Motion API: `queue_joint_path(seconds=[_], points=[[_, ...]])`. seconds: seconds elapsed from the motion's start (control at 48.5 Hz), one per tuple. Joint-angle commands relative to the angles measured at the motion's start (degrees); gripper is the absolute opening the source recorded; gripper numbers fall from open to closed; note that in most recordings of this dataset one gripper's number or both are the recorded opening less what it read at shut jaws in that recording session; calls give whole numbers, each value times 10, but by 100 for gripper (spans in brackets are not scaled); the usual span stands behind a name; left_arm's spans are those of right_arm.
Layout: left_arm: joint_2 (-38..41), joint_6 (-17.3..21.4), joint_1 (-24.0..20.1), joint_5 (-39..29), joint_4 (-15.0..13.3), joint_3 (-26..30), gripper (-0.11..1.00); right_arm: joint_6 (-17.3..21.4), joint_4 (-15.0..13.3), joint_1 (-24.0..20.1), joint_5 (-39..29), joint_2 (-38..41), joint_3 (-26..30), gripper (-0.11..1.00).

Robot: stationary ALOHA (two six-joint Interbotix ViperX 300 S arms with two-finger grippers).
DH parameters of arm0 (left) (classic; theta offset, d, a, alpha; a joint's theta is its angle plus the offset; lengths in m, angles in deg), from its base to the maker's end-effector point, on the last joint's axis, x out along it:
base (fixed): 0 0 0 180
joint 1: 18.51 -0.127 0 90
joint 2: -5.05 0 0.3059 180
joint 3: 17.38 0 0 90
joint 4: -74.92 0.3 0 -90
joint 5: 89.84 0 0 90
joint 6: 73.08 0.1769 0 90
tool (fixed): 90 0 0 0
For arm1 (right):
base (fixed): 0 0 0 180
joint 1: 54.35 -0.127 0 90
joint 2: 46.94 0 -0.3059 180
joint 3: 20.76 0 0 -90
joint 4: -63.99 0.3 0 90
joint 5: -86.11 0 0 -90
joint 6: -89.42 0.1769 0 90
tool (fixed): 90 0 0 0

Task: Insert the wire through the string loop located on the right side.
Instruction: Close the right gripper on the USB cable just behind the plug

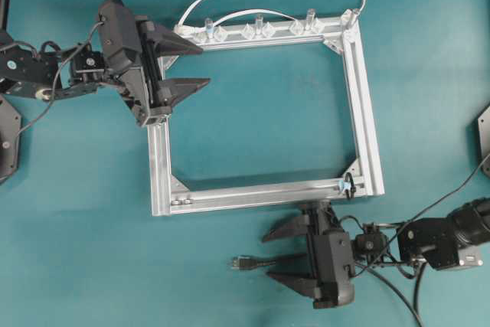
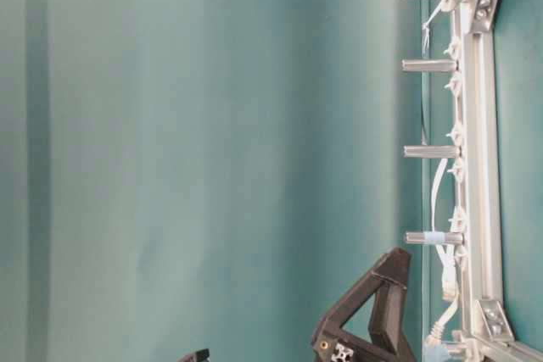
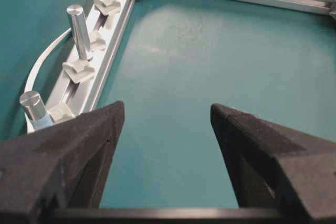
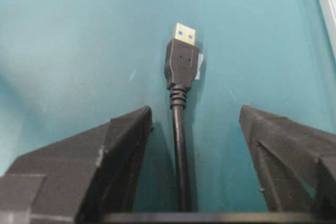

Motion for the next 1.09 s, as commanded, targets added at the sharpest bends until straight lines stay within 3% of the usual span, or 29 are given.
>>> queue_joint_path(seconds=[0.0, 0.186, 0.33, 0.413, 0.784, 1.073], points=[[-11, -3, 3, 3, 0, 6, 75, -2, -1, -3, 0, -7, 7, 77], [-11, -3, 3, 3, 0, 6, 75, -1, -1, -2, -4, -7, 6, 56], [-11, -3, 3, 3, 0, 8, 75, -1, 2, 3, -40, -8, 6, 20], [-11, -3, 4, 2, 0, 7, 75, -1, 2, 4, -62, -8, 5, 8], [-11, -1, 4, 2, 0, 5, 75, -9, 9, 16, -82, -26, 5, 8], [-11, 0, 4, 2, 0, 5, 75, -54, 9, 20, -120, -62, 6, 8]])
